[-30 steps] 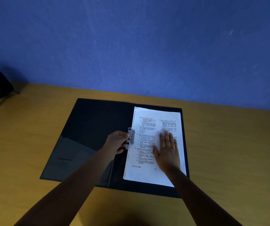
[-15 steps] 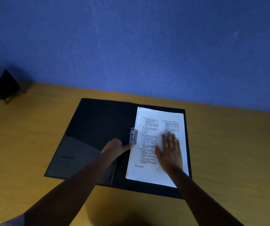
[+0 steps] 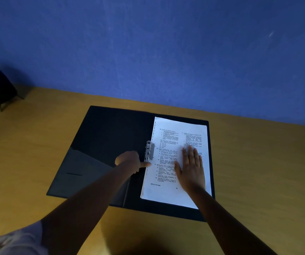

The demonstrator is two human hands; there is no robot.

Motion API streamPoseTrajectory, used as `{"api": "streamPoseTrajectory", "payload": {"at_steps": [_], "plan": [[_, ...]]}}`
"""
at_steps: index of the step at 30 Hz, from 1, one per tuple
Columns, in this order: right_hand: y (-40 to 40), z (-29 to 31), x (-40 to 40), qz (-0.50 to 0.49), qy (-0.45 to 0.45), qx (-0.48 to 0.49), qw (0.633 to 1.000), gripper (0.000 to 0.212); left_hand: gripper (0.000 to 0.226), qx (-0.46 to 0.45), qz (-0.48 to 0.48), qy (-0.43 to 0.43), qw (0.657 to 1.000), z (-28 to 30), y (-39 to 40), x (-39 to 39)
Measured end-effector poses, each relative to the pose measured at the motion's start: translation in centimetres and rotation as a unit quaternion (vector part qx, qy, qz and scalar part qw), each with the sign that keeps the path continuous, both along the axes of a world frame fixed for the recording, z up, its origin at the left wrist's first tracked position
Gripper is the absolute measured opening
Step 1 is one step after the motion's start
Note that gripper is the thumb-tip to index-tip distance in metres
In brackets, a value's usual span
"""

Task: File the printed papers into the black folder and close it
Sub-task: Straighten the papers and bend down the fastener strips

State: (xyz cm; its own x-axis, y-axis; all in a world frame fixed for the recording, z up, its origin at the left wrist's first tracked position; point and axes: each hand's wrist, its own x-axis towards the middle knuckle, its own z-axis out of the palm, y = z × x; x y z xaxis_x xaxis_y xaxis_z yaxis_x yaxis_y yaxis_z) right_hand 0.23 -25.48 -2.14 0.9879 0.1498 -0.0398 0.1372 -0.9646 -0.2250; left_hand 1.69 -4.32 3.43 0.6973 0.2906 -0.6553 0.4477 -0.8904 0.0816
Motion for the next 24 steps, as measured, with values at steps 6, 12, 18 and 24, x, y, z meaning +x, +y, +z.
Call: {"api": "streamPoseTrajectory", "payload": {"at_steps": [6,12,18,24], "plan": [[-0.1,0.2,-0.2,-0.002,-0.001,0.0,1.0,0.066,0.052,-0.03,0.002,0.012,0.999,-0.3,0.5,0.4],[0.0,0.3,-0.1,-0.003,0.007,-0.003,1.0,0.066,0.054,-0.061,-0.019,0.026,0.998,-1.0,1.2,0.9],[0.0,0.3,-0.2,-0.002,0.006,-0.001,1.0,0.066,0.057,-0.082,-0.031,0.004,0.996,-1.6,1.6,0.5],[0.0,0.3,-0.1,-0.004,0.009,-0.004,1.0,0.067,0.057,-0.088,-0.019,-0.028,0.996,-1.4,1.5,-0.1]]}}
